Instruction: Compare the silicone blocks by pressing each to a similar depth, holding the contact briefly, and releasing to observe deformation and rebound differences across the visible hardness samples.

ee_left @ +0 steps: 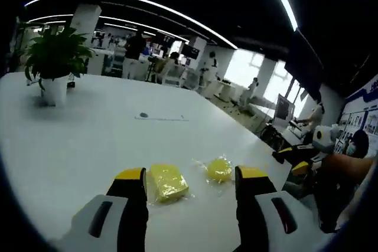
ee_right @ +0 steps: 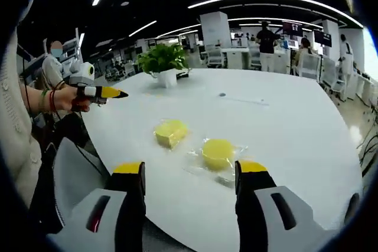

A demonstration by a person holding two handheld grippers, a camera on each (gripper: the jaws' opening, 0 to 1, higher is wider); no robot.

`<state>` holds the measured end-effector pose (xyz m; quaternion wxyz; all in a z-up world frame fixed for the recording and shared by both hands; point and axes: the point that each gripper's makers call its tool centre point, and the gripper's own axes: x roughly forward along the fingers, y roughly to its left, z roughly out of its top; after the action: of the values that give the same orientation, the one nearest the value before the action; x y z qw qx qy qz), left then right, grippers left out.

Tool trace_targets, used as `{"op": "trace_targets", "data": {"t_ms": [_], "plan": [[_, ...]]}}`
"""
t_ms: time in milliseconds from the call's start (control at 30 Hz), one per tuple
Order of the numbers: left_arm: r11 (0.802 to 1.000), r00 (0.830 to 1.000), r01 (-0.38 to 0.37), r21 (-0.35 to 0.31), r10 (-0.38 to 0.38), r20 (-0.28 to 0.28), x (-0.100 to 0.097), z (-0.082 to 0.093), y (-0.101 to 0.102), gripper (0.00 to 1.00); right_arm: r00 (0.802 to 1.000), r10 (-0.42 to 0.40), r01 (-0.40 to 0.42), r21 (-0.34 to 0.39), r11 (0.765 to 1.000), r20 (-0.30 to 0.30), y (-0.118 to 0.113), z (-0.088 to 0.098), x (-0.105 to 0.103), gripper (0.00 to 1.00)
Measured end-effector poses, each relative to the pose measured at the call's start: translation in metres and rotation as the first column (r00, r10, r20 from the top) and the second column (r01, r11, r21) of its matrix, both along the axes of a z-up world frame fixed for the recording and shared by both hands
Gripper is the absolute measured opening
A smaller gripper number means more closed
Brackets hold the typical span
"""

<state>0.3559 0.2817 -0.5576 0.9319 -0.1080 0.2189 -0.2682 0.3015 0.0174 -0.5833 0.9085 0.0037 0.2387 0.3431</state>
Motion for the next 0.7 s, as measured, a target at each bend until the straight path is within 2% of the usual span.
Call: {"op": "trace_targets", "data": {"t_ms": [200,400,500,700], "plan": [[0.999,1.000,0.016,0.031,-0.016,-0.007,-0.025,-0.004,0.014,0.62,0.999,-0.046,0.047,0.048,0.998,-0.013,0.014,-0.004,-0.013,0.59],[1.000,1.000,-0.030,-0.011,0.029,-0.005,-0.038,-0.002,0.032,0.64,0.995,-0.093,0.095,0.072,0.993,-0.025,0.014,-0.004,-0.024,0.60],[0.998,0.999,-0.035,-0.047,0.034,-0.015,-0.043,0.000,0.035,0.64,0.993,-0.110,0.112,0.067,0.991,-0.033,0.011,-0.005,-0.025,0.61],[0.999,1.000,-0.029,-0.028,0.029,-0.005,-0.052,-0.003,0.032,0.64,0.985,-0.171,0.172,0.060,0.983,-0.011,0.002,-0.005,-0.025,0.63]]}}
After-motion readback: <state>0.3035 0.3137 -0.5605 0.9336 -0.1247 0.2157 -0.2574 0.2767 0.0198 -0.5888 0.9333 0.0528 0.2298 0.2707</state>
